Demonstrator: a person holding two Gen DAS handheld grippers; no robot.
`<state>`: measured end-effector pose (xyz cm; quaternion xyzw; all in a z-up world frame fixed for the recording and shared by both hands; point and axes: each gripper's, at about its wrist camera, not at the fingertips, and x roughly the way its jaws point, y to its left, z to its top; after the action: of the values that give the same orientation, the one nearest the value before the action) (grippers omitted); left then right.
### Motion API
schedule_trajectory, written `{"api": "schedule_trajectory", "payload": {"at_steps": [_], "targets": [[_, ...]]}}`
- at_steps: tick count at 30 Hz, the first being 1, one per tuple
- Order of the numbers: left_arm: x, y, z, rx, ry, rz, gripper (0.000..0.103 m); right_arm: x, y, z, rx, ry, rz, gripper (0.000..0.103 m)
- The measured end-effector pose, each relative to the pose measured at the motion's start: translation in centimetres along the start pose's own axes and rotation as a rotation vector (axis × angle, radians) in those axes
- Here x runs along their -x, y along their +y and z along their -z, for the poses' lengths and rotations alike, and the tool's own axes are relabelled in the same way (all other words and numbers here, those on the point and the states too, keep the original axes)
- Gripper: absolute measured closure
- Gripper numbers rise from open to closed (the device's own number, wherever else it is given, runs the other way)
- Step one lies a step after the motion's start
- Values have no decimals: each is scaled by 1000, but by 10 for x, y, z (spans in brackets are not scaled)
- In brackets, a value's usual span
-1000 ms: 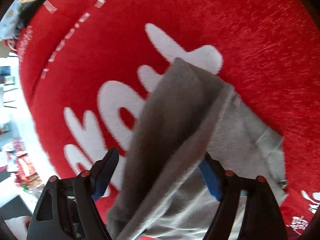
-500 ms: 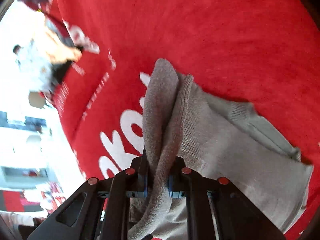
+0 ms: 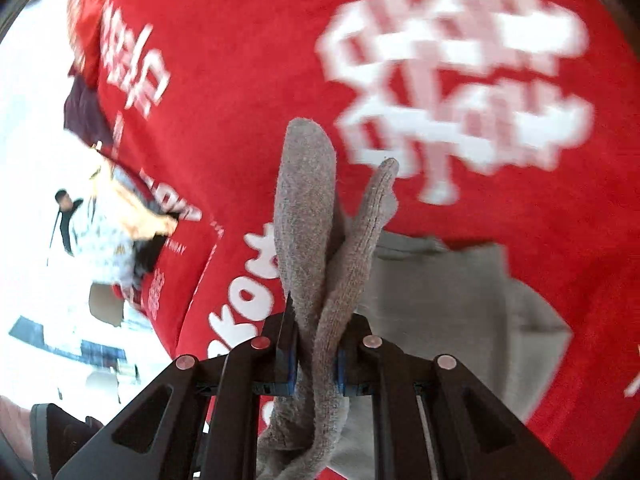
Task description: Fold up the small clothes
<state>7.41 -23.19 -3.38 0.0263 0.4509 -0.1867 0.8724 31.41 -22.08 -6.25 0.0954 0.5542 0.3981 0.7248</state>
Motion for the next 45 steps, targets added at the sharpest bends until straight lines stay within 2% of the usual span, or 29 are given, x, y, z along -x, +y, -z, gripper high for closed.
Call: {"api": "schedule_trajectory", "payload": {"at_steps": [3,8,10,14,16,17,18,19,21,24,29,31,34,36,38,41,43,45], "targets": [[-29,-23,4,-26,45,29,91,7,-37,17,-55,-8,62,88],[-69,-51,17,-29,132,58,91,-10,-99,49,-154,54,162,88],[-81,-56,22,-27,160,60,91,-19,-116,59,-192,66,170,88],[-83,-56,23,-4,174,54,91,-22,-123,63,-220,43,167,78],[-83,-51,24,-5,206,44,63,-21,-123,63,-214,49,182,71],[-79,-50,24,-6,215,29,37,-20,-122,63,-219,56,195,64],[-73,-45,23,-4,208,13,28,-17,-122,63,-232,66,219,61],[-65,-43,23,-11,197,5,28,-13,-126,64,-239,69,231,54],[-52,-39,22,-20,200,12,28,-6,-121,70,-251,65,259,54],[-32,-24,23,8,207,-8,28,16,-117,84,-299,41,251,54],[-18,42,33,192,249,-64,28,47,-113,125,-409,30,145,54],[-20,72,44,291,276,-82,28,49,-111,140,-454,41,94,53],[-29,98,55,379,312,-74,28,46,-107,161,-503,68,35,52],[-34,105,60,389,339,-93,28,40,-108,170,-509,96,69,51],[-24,100,67,357,325,-110,28,40,-109,178,-525,98,124,51],[-14,93,87,322,357,-124,28,53,-110,199,-589,28,78,51],[-11,90,101,340,397,-107,28,55,-109,212,-618,28,47,51],[-11,82,116,317,430,-108,28,49,-104,227,-648,45,-7,51]]}}
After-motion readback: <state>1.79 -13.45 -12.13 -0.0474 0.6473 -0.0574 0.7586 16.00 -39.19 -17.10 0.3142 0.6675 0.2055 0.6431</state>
